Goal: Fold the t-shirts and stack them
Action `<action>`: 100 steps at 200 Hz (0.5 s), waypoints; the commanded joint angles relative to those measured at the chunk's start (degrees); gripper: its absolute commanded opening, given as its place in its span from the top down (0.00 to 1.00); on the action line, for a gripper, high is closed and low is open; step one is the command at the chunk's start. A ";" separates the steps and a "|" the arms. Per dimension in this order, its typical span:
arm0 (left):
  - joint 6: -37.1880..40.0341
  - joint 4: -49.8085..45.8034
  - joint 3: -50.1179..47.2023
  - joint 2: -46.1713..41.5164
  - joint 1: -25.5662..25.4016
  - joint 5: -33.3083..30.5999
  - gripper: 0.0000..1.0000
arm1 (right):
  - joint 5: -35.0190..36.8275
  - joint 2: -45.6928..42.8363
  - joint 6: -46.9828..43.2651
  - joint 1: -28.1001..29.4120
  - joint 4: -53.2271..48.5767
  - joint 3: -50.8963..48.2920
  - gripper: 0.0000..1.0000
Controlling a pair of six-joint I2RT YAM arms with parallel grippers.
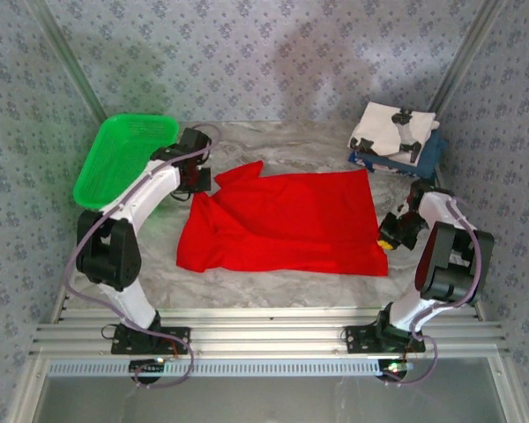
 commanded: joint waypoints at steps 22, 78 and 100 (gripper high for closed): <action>1.54 0.44 3.57 3.57 0.89 0.77 0.99 | 1.49 2.07 -1.20 0.40 0.47 1.48 1.00; -2.59 2.31 4.68 4.34 1.51 8.85 0.44 | -0.54 2.29 -0.51 0.52 1.63 2.12 0.78; -9.15 0.11 3.81 -2.78 1.60 12.57 0.12 | -1.30 -2.80 -0.46 0.26 -1.08 2.50 0.55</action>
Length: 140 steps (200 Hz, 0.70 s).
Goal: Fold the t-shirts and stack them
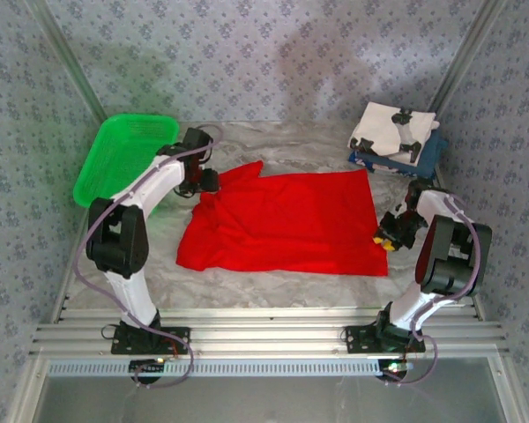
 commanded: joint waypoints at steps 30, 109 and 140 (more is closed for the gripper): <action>-15.80 -8.34 -7.39 -19.32 -0.14 10.95 0.08 | -4.60 -14.92 0.95 -0.98 -9.14 0.15 0.36; -30.87 -5.41 -40.26 -37.25 0.78 16.30 0.21 | -6.84 -28.37 8.15 0.19 -15.89 -9.51 0.37; -33.14 3.31 -44.42 -32.68 1.23 13.94 0.26 | -7.70 -26.96 9.00 0.87 -12.61 -14.21 0.43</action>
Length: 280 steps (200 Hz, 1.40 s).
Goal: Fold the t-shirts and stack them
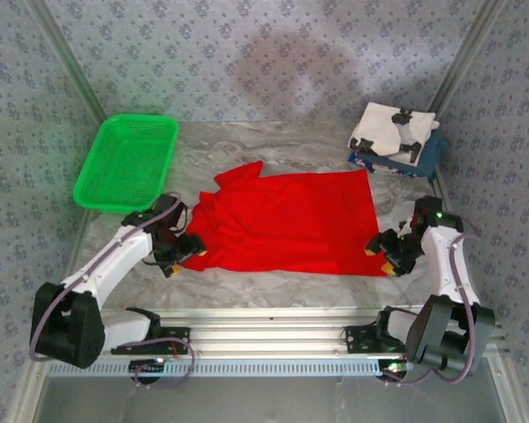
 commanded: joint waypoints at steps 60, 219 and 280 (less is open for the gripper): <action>-9.43 21.63 -6.59 7.81 0.73 -4.66 0.36 | 4.97 6.24 9.01 3.41 10.61 -6.42 0.44; -2.93 -0.22 -9.56 -11.15 6.65 -13.67 0.95 | 16.22 7.35 15.40 3.37 14.55 -8.70 0.98; -4.04 -1.25 -9.07 -8.44 6.59 -12.08 0.54 | 13.43 5.11 15.75 3.41 13.62 -11.40 0.54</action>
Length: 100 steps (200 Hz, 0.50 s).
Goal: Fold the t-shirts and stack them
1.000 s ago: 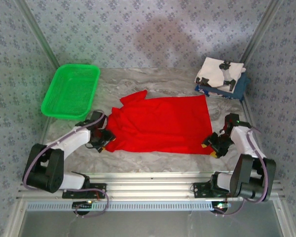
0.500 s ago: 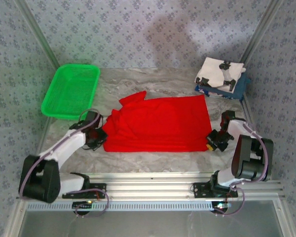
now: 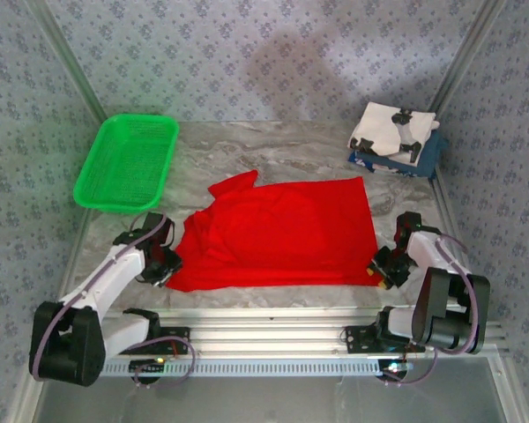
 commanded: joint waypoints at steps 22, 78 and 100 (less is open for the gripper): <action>-0.56 -6.73 8.66 -3.08 0.00 -1.27 0.47 | 0.84 -5.38 -0.53 0.14 -5.01 4.16 0.47; -5.77 0.35 18.15 2.31 -6.35 13.77 0.36 | -9.45 -15.06 -8.77 3.69 -5.81 13.75 0.20; -10.99 7.74 14.50 5.35 -9.17 16.81 0.35 | -13.81 -15.22 -11.11 5.31 -3.68 15.04 0.18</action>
